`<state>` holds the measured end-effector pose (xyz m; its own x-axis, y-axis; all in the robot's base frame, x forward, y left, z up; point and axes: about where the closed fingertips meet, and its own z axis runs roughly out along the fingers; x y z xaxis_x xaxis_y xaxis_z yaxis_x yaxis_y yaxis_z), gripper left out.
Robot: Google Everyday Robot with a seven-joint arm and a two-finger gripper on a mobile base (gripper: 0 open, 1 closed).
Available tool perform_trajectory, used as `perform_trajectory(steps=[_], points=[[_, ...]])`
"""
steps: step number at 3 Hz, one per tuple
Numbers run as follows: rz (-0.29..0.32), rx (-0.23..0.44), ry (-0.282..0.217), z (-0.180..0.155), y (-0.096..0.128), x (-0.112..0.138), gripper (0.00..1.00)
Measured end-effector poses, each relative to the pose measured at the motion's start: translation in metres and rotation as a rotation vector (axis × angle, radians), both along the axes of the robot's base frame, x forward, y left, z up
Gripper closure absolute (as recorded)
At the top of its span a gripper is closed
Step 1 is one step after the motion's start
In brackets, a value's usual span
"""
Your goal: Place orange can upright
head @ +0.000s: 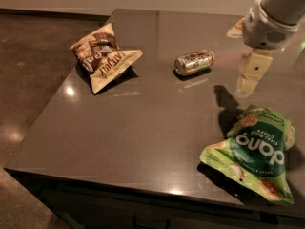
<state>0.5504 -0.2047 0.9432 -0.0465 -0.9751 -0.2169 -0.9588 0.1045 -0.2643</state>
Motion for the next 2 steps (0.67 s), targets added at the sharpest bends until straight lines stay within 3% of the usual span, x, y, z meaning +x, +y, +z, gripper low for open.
perform_trajectory(steps=[2], points=[[0.15, -0.048, 0.021, -0.026, -0.006, 0.068, 0.0]])
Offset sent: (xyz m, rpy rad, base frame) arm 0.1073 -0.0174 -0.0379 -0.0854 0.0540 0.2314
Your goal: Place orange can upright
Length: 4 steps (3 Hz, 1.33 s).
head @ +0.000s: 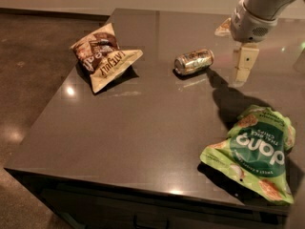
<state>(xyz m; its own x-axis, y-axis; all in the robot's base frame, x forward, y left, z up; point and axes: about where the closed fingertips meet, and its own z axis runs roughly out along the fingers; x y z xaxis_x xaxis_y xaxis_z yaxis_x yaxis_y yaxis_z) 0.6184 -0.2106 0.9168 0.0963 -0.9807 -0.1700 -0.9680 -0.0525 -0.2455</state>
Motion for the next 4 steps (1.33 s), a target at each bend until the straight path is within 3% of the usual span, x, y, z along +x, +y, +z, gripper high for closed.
perform_trajectory(steps=[2, 4], points=[[0.098, -0.03, 0.028, -0.027, -0.002, 0.048, 0.0], [0.193, -0.042, 0.017, -0.029, 0.021, 0.066, 0.0]])
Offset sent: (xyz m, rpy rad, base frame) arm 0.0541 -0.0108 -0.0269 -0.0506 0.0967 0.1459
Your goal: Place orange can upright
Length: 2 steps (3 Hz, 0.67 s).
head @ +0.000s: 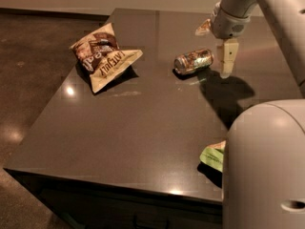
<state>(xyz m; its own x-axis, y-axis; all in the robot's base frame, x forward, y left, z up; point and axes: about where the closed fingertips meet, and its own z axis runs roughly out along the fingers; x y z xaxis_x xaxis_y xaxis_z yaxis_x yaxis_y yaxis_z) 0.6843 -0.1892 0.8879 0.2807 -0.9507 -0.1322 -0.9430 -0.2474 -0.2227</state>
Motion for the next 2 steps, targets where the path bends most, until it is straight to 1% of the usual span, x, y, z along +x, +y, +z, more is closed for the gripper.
perform_trajectory(steps=[2], points=[[0.082, -0.033, 0.016, -0.0104, 0.0197, 0.0036, 0.0]])
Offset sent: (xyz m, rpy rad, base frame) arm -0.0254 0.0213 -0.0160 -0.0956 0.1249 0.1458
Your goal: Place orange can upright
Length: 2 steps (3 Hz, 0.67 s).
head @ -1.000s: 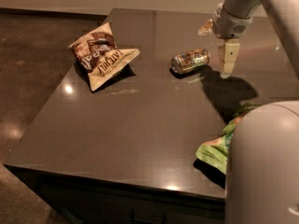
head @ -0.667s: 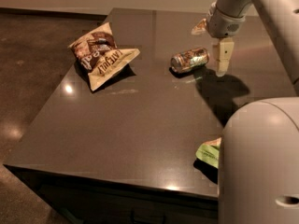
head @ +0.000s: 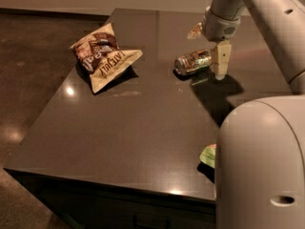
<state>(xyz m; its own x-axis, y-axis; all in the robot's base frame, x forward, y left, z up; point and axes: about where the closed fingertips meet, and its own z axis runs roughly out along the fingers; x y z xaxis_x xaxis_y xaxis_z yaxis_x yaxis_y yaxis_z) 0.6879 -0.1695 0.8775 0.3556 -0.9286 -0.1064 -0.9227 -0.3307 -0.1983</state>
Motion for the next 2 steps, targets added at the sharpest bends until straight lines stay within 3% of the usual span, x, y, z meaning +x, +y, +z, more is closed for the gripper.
perform_trajectory(steps=[2], points=[[0.021, -0.047, 0.027, -0.019, 0.004, 0.007, 0.0]])
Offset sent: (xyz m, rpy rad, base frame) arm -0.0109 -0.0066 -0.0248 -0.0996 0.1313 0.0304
